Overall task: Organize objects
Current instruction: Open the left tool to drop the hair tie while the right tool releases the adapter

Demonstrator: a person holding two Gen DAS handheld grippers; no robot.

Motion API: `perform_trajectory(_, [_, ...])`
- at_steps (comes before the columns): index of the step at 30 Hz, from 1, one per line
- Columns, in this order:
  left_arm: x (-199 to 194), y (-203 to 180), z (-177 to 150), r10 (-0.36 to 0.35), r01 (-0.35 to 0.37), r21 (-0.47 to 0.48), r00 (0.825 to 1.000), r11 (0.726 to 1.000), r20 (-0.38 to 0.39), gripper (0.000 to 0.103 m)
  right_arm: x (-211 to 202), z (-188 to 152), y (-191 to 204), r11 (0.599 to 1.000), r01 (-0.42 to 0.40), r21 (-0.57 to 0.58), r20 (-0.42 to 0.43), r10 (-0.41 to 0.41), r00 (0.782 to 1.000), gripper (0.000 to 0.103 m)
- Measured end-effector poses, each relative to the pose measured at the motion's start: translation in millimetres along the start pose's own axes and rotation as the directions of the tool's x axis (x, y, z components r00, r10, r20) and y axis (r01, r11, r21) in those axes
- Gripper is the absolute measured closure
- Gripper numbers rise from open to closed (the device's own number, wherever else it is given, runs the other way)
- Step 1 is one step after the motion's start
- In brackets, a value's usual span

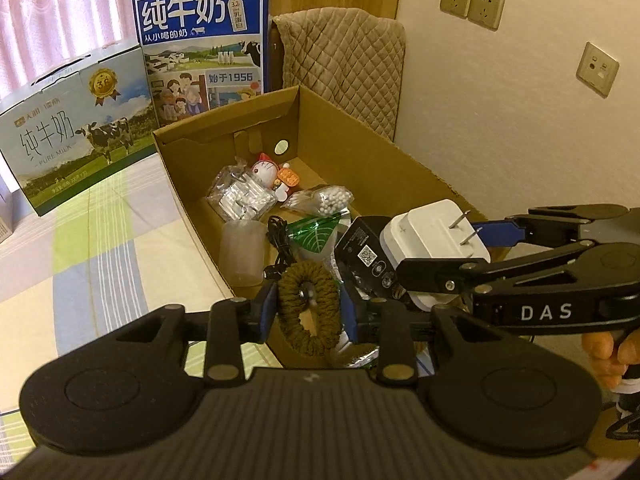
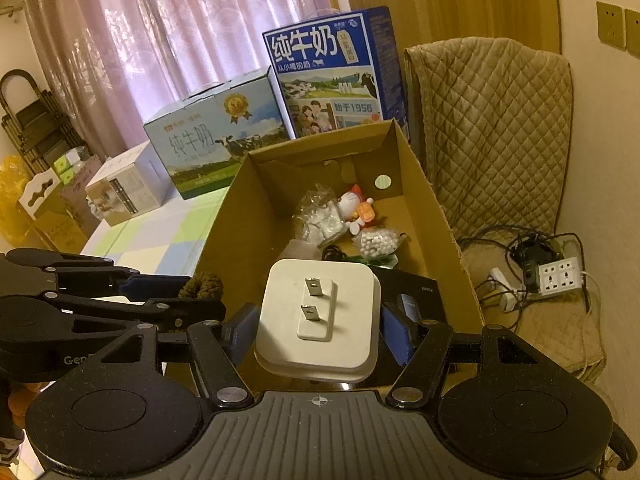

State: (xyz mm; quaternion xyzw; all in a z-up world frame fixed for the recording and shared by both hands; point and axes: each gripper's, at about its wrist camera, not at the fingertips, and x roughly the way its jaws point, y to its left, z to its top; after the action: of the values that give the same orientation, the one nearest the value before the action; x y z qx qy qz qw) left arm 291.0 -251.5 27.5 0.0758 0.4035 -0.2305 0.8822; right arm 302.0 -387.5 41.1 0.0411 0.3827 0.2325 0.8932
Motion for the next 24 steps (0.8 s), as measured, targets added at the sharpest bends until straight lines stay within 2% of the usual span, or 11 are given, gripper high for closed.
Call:
perform_trajectory(8, [7,3,4,0.009,-0.009,-0.008,1.0,1.0,-0.006,0.065,7,3,-6,1.0,-0.009,0.007,-0.009,0.009,1.0,0.04])
perform_trajectory(16, [2,17,3,0.038,-0.038,-0.042,0.999,0.998,0.002,0.062,13,4,-7,1.0,-0.02,0.004,-0.022,0.02,1.0,0.04])
perform_trajectory(24, [-7,43,-4,0.098,-0.097,-0.111,0.995,0.989,-0.002,0.057,27,3,1,0.999,-0.042,-0.021,-0.054,0.041,0.998,0.04])
